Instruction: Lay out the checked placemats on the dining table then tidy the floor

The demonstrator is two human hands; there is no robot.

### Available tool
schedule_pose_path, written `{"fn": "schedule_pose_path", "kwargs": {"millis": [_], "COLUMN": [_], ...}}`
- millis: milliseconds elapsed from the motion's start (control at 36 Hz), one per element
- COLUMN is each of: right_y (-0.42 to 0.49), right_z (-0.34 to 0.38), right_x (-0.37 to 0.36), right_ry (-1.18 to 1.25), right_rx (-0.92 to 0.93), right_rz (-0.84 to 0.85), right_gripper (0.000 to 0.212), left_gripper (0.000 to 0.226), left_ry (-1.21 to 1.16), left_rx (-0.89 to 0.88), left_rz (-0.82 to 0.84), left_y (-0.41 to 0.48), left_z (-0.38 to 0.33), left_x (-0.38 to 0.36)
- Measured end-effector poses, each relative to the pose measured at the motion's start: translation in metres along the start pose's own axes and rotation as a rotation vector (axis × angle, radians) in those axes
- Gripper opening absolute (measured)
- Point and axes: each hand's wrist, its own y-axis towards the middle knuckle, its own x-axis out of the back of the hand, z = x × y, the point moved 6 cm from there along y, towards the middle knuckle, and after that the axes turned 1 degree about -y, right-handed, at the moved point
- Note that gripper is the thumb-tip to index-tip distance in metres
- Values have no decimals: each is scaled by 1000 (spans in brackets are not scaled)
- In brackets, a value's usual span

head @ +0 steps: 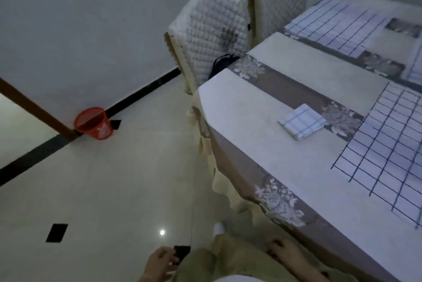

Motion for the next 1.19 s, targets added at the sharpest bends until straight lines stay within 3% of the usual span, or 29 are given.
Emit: {"fn": "schedule_pose_path", "kwargs": {"millis": [167, 417, 611, 694, 806, 889, 1028, 1083, 1194], "right_y": [-5, -27, -42, -41, -24, -7, 15, 19, 28], "right_z": [68, 101, 142, 162, 172, 173, 169, 176, 205], "right_x": [-2, -3, 25, 52, 92, 114, 140, 151, 167], "right_ry": [38, 240, 391, 455, 533, 665, 662, 527, 29], "right_rx": [64, -1, 79, 103, 113, 63, 18, 17, -2], "right_rz": [-40, -205, -355, -459, -581, -623, -742, -824, -975], "right_gripper": [31, 39, 20, 19, 18, 18, 15, 17, 29], "left_gripper": [16, 16, 16, 14, 37, 50, 70, 71, 66], "left_ry": [210, 528, 787, 942, 1263, 1490, 1618, 1650, 1686], "left_rx": [-125, -315, -890, -1240, -1569, -1601, -1606, -1593, -1534], "left_rz": [6, 226, 439, 387, 291, 249, 238, 243, 300], "left_y": [27, 61, 11, -6, 6, 24, 29, 31, 37], "left_z": [-53, -185, -312, -348, -360, -354, -350, -348, -346], "left_x": [11, -28, -100, -131, -169, -182, -181, -180, -178]}}
